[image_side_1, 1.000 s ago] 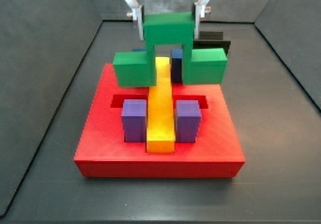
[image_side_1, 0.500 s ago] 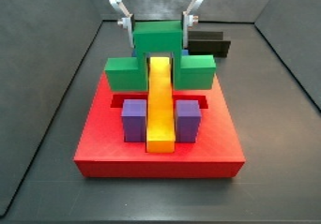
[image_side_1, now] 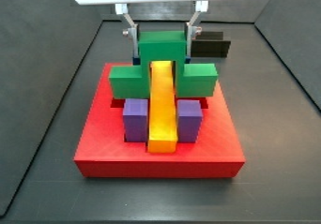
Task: Pick up the green object. Move up. Place the green object on the fixture. Regrasp the green object. Move to above the board. Insert the green object.
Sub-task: Insert the green object.
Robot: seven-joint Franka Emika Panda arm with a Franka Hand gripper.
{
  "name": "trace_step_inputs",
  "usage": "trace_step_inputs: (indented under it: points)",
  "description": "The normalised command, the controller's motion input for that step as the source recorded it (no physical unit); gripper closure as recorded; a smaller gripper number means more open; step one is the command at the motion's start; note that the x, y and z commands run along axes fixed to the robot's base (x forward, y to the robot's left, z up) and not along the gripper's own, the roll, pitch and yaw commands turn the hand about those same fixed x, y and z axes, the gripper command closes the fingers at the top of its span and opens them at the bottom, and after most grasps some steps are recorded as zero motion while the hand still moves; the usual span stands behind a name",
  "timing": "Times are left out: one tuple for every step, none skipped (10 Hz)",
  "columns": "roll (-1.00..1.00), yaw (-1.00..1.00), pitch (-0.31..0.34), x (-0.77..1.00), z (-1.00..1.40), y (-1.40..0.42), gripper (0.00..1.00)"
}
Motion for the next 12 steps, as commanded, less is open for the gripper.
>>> trace_step_inputs:
  points:
    - [0.06, 0.00, 0.000, 0.00, -0.16, -0.01, 1.00]
    - [0.08, 0.00, 0.026, 0.00, -0.21, -0.05, 1.00]
    - [0.03, -0.01, 0.006, 0.00, -0.19, -0.04, 1.00]
    - [0.00, -0.03, 0.000, 0.00, -0.18, -0.03, 1.00]
    - [0.00, -0.02, 0.000, 0.00, -0.16, -0.04, 1.00]
    - [0.00, 0.00, 0.000, 0.00, -0.11, -0.05, 1.00]
    - [0.00, 0.00, 0.029, 0.05, -0.09, -0.09, 1.00]
    - [0.01, -0.01, 0.059, 0.08, -0.07, -0.09, 1.00]
    - [0.00, 0.00, 0.066, 0.10, -0.05, -0.11, 1.00]
    - [0.00, 0.00, 0.064, 0.13, -0.04, -0.13, 1.00]
    - [0.01, -0.02, 0.051, 0.12, -0.11, 0.00, 1.00]
    - [0.02, -0.03, 0.044, 0.12, -0.15, 0.00, 1.00]
